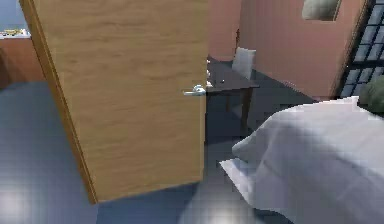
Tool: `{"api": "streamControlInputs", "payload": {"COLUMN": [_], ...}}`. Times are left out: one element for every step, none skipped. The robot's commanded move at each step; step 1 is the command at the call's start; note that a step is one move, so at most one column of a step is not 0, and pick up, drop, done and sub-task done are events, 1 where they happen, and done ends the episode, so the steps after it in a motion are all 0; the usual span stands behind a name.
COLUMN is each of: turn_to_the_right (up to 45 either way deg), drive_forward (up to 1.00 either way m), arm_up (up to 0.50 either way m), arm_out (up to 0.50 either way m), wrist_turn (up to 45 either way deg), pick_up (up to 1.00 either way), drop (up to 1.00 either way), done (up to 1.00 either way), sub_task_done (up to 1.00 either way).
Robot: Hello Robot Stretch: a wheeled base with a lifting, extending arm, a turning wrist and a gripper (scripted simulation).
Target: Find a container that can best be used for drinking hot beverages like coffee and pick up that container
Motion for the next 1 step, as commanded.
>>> {"api": "streamControlInputs", "payload": {"turn_to_the_right": [-15.0], "drive_forward": [0.00], "arm_up": [0.00], "arm_out": [0.00], "wrist_turn": [0.0], "pick_up": [0.00], "drop": [0.00], "done": [0.00], "sub_task_done": [0.00]}}
